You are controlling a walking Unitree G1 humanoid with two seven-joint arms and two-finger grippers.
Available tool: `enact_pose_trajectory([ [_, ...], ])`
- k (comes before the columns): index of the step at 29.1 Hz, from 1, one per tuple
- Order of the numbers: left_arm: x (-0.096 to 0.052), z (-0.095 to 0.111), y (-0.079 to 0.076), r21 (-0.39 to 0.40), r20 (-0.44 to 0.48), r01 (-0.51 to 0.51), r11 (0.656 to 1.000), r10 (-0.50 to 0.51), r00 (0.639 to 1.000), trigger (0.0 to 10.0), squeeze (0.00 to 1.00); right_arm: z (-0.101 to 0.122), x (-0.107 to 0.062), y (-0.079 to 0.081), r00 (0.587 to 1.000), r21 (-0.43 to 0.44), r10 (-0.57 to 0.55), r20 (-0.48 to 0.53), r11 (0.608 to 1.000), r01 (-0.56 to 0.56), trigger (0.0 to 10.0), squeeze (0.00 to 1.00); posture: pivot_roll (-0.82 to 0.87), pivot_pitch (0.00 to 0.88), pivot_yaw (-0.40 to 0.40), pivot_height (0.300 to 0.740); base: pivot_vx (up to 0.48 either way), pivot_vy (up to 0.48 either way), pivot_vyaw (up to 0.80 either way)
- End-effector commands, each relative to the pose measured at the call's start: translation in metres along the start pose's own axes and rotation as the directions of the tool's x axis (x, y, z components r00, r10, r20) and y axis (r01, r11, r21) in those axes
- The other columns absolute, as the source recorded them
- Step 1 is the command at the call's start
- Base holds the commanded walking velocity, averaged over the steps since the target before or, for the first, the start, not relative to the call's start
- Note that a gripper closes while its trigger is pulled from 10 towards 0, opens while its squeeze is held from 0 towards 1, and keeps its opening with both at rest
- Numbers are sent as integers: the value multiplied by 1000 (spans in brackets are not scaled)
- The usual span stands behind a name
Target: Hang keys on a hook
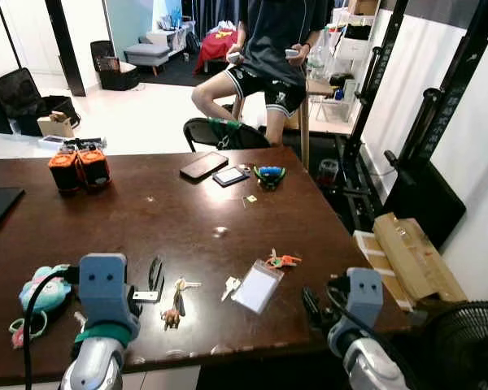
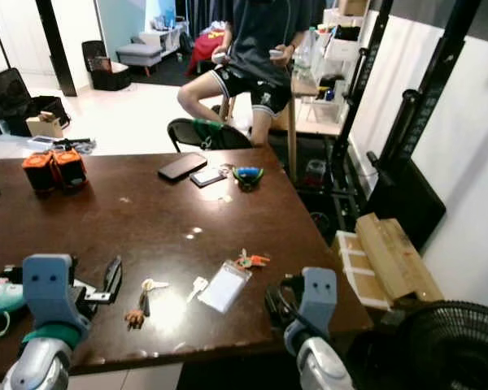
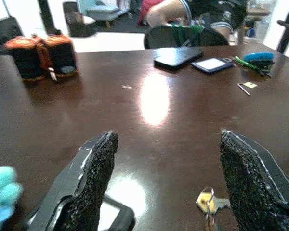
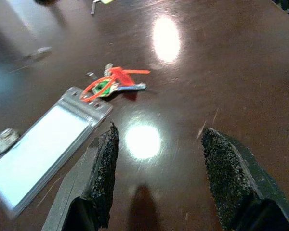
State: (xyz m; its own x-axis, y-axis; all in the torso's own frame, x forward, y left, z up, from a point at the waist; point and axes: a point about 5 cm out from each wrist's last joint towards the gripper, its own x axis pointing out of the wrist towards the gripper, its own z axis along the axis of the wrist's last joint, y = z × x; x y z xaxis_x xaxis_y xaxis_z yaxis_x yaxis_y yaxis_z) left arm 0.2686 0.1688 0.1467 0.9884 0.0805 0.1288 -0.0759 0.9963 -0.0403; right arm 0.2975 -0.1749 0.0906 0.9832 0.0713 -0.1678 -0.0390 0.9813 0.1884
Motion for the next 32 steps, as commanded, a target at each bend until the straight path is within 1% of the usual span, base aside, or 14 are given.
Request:
enact_pose_trajectory([
  [1, -2, -1, 5, 5, -13, -13, 1000, 13, 1000, 10000, 0, -1, -1, 2, 1000, 12, 6, -10, 1000, -6, 10000, 0, -179, 0, 100, 740, 300, 0, -513],
  [3, -2, -1, 5, 3, -13, -13, 1000, 13, 1000, 10000, 0, -1, -1, 2, 1000, 17, 6, -11, 1000, -5, 10000, 0, -179, 0, 100, 740, 300, 0, -513],
  [12, -2, -4, 7, 4, -39, -31, 1000, 31, 999, 10000, 0, -1, -2, 2, 1000, 17, 5, -14, 1000, -5, 10000, 0, -177, 0, 99, 740, 0, 0, 0],
  [26, -4, -3, 10, -17, -38, -45, 999, 44, 998, 10000, 0, 2, -3, 0, 1000, 18, 1, -10, 1000, -1, 10000, 0, -175, 0, 102, 740, 0, 0, 0],
  [27, -4, -2, 12, -25, -37, -42, 999, 42, 998, 10000, 0, 6, -1, -3, 1000, 14, -12, 6, 1000, 12, 10000, 0, -180, 0, 111, 740, 0, 0, 0],
  [28, -4, -2, 12, -25, -37, -42, 999, 42, 998, 10000, 0, 6, -1, -3, 1000, 14, -12, 6, 1000, 12, 10000, 0, -180, 0, 111, 740, 0, 0, 0],
  [29, -4, -2, 12, -30, -38, -41, 999, 40, 998, 10000, 0, 11, 1, -8, 999, 8, -29, 20, 1000, 29, 10000, 0, -182, 0, 114, 740, 0, 0, 0],
  [30, -4, -2, 12, -30, -38, -41, 999, 40, 998, 10000, 0, 11, 1, -8, 999, 8, -29, 20, 1000, 29, 10000, 0, -182, 0, 114, 740, 0, 0, 0],
  [31, -3, -1, 13, -35, -39, -38, 999, 36, 999, 10000, 0, 14, 2, -13, 998, 5, -47, 31, 999, 47, 10000, 0, -183, 3, 117, 740, 0, 0, 0],
  [32, -3, -1, 13, -35, -39, -38, 999, 36, 999, 10000, 0, 14, 2, -13, 998, 5, -47, 31, 999, 47, 10000, 0, -183, 3, 117, 740, 0, 0, 0],
])
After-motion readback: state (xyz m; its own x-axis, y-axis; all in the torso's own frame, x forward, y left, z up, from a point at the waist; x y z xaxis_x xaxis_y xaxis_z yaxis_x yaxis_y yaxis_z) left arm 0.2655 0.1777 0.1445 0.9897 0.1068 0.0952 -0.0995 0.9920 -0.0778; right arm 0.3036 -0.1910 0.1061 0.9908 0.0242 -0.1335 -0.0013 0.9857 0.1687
